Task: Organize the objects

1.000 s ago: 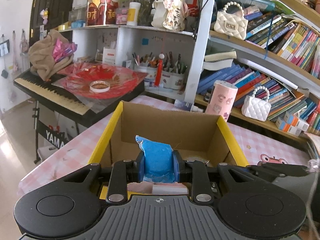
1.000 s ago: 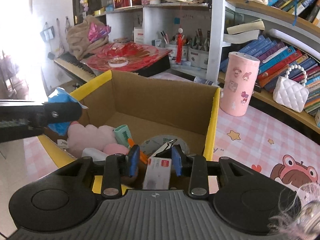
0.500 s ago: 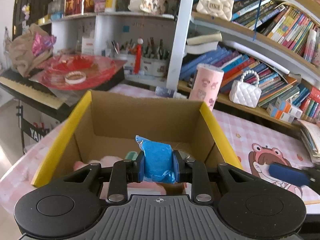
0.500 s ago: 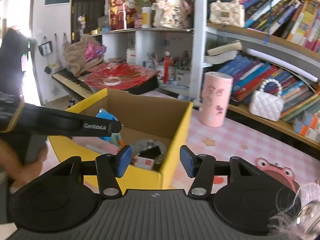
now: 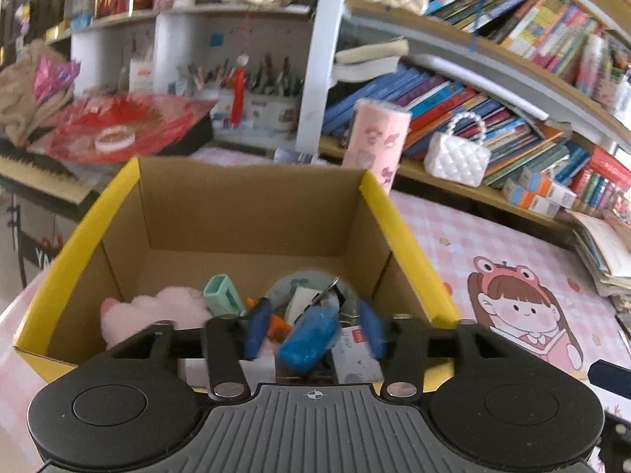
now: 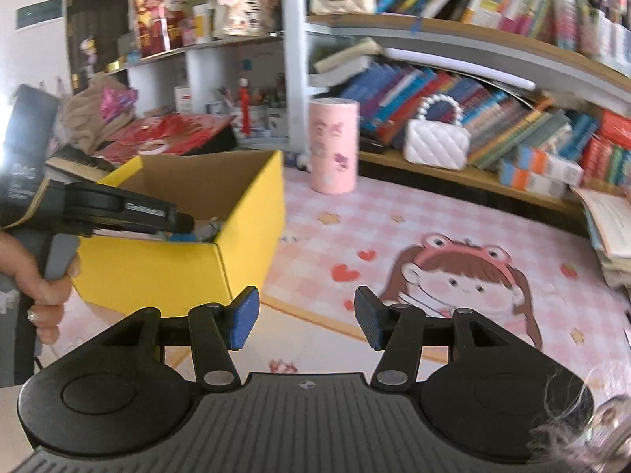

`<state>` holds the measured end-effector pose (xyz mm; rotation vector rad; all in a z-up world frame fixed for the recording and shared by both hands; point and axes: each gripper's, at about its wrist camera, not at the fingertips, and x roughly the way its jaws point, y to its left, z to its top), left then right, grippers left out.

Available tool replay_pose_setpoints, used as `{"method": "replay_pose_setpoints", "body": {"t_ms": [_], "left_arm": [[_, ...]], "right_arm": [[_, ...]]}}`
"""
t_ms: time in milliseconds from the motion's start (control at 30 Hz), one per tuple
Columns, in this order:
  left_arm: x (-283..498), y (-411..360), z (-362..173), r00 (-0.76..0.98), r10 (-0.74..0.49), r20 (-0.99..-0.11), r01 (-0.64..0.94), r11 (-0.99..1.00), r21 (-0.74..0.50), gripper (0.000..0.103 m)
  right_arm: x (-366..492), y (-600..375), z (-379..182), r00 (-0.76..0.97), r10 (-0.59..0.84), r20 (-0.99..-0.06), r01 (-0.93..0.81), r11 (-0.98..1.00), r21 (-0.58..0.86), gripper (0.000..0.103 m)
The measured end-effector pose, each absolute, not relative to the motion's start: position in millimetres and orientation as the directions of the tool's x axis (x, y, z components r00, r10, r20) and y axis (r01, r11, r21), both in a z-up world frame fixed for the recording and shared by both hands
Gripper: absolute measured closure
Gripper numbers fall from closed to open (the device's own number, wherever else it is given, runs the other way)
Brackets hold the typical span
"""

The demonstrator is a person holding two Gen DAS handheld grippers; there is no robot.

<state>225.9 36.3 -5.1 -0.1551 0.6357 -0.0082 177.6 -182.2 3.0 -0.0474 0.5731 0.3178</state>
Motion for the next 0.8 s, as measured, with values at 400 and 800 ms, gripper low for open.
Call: {"method": "replay_pose_setpoints", "body": {"t_ms": [400, 800], "left_arm": [[144, 23, 27, 0.856, -0.099, -0.508, 0.017, 0.986, -0.164, 0.032], [69, 1, 12, 0.821, -0.116, -0.559, 0.069, 0.992, -0.104, 0.024]], "right_arm": [[121, -195, 4, 0.827, 0.165, -0.537, -0.173, 0.984, 0.036, 0.051], [61, -189, 0, 0.837, 0.011, -0.547, -0.023, 1.000, -0.015, 0.029]]}}
